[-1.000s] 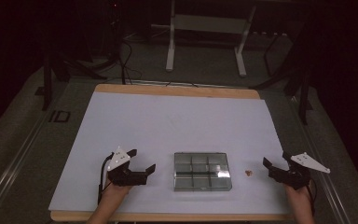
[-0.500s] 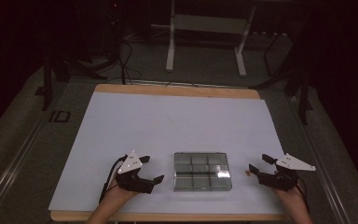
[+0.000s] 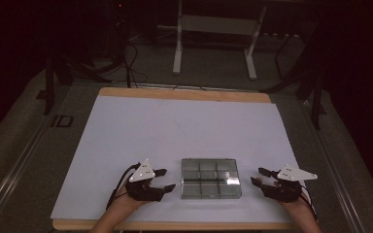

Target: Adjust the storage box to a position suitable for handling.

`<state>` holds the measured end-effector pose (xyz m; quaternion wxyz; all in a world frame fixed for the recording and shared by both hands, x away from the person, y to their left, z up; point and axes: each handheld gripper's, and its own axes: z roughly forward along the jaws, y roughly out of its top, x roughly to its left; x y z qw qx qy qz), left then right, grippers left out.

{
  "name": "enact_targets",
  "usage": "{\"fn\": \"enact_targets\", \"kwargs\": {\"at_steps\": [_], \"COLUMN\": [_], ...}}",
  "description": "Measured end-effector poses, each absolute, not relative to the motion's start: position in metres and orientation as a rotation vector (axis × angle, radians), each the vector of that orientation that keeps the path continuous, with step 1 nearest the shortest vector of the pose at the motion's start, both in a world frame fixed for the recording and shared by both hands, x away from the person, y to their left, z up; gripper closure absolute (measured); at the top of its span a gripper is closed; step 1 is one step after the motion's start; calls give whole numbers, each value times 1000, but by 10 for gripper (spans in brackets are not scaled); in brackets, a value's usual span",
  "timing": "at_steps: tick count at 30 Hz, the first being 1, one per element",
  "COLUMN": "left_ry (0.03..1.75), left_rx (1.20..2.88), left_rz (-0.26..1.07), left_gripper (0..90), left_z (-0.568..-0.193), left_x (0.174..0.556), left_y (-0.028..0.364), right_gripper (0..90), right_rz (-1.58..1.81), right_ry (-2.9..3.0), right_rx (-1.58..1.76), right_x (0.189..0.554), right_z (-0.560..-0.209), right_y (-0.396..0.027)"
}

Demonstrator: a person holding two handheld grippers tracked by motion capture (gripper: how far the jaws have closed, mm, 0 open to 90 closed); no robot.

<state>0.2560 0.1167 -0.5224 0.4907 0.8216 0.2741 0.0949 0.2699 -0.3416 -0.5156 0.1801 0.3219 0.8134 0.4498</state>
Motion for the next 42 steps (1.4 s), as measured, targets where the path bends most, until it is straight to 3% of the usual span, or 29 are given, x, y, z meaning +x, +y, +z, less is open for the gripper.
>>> {"fn": "enact_targets", "kwargs": {"at_steps": [9, 12, 21, 29, 42], "left_ry": [613, 597, 562, 574, 555], "left_rx": [2079, 2099, 2144, 2151, 2156], "left_rz": [196, 189, 173, 176, 160], "left_gripper": [516, 598, 809, 897, 898], "left_z": [-526, -528, -530, -531, -530], "left_x": [256, 256, 254, 257, 258], "left_y": [104, 103, 97, 93, 88], "right_gripper": [664, 758, 898, 899, 899], "right_rz": [1256, 1250, 1269, 1302, 1310], "right_ry": [2409, 2429, 2496, 2504, 2521], "right_rx": [802, 780, 724, 724, 712], "right_x": [266, 266, 262, 261, 262], "right_z": [-520, -522, -528, -530, -531], "right_y": [-327, -324, -318, -315, -312]}}
